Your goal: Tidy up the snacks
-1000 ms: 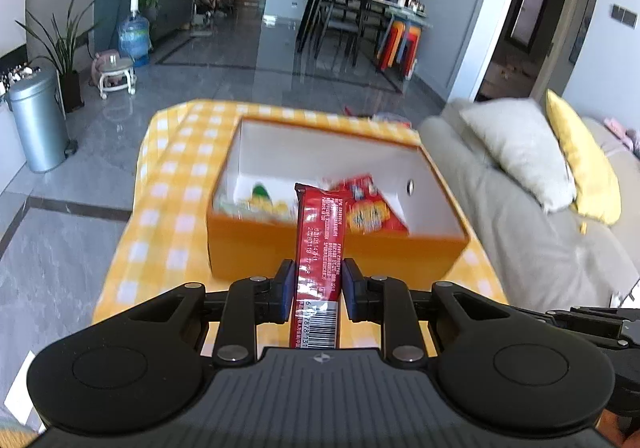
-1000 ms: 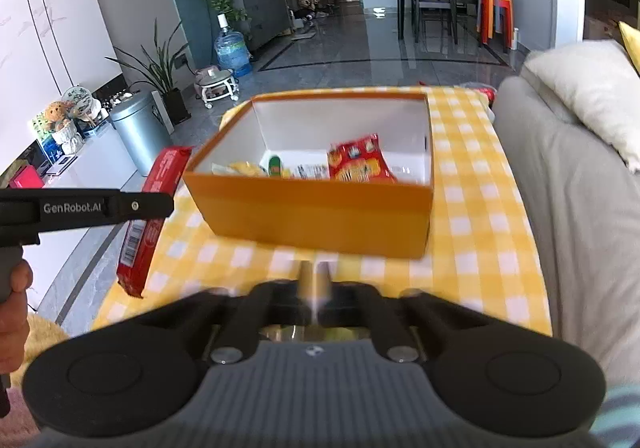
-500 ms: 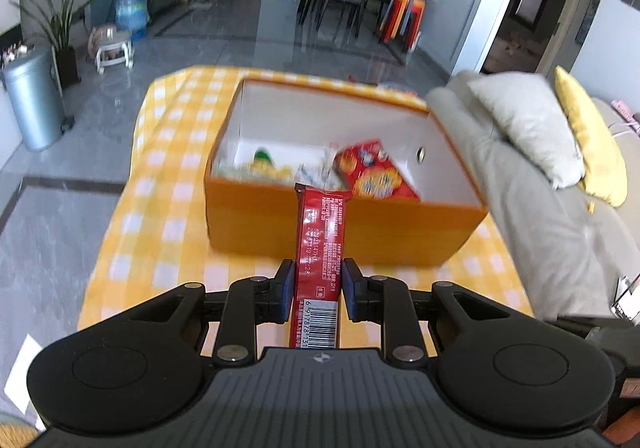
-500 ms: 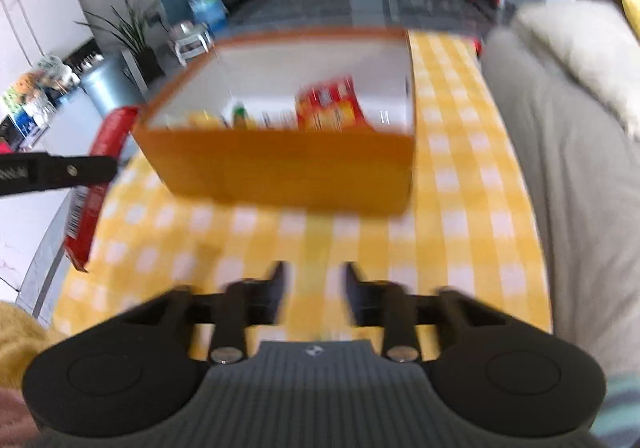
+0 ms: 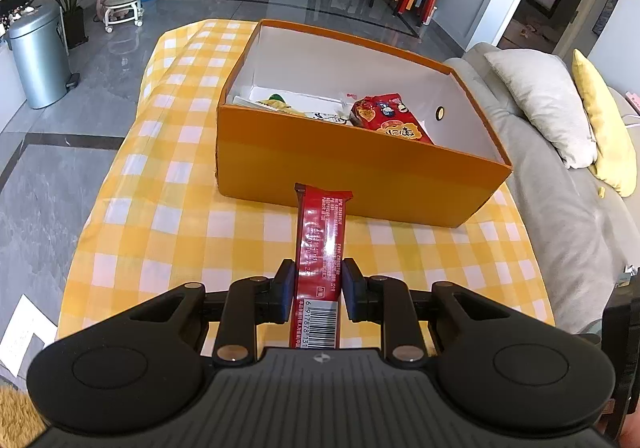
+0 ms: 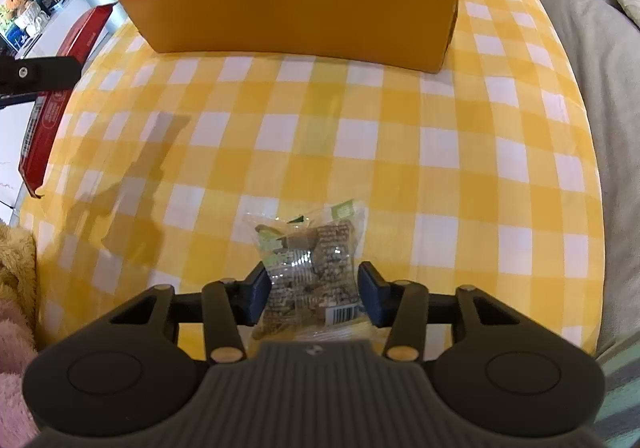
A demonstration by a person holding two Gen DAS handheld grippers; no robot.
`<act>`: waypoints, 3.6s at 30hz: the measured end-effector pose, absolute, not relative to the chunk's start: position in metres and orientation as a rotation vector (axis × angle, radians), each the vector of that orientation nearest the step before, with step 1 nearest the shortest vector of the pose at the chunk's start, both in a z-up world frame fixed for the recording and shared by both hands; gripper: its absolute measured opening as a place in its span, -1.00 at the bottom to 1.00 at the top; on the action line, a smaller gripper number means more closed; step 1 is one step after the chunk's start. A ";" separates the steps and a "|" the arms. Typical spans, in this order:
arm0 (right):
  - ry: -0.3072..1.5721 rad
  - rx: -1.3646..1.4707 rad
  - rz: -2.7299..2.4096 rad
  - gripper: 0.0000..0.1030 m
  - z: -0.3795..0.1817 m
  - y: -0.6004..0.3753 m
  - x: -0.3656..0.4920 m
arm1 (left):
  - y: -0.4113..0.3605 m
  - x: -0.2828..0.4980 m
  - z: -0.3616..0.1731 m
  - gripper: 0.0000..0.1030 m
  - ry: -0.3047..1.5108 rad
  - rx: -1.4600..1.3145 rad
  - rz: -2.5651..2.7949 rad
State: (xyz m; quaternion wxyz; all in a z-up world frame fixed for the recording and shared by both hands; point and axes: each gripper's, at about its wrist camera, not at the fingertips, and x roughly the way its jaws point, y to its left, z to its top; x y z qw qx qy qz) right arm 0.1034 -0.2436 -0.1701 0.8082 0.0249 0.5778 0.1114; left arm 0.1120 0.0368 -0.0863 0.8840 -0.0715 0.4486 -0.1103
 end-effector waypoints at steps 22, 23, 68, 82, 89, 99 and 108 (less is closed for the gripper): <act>1.024 0.152 0.252 -0.37 -0.085 -0.258 0.124 | 0.039 0.133 -0.042 -0.47 0.888 -0.169 -0.259; 1.009 0.163 0.257 -0.37 -0.078 -0.259 0.128 | 0.038 0.138 -0.036 -0.47 0.878 -0.163 -0.262; 1.059 -0.073 0.337 -0.36 -0.128 -0.179 0.388 | 0.004 0.366 -0.107 -0.48 1.138 0.182 -0.236; 1.065 -0.120 0.319 0.18 -0.119 -0.189 0.383 | -0.002 0.364 -0.100 0.14 1.155 0.184 -0.191; 1.055 -0.083 0.317 0.63 -0.095 -0.196 0.378 | 0.001 0.348 -0.063 0.47 1.042 0.187 -0.183; 0.964 0.015 0.289 0.78 -0.029 -0.218 0.358 | 0.006 0.312 0.007 0.62 0.841 0.160 -0.174; 0.783 -0.030 0.218 0.81 0.033 -0.233 0.297 | 0.028 0.244 0.055 0.67 0.601 0.117 -0.091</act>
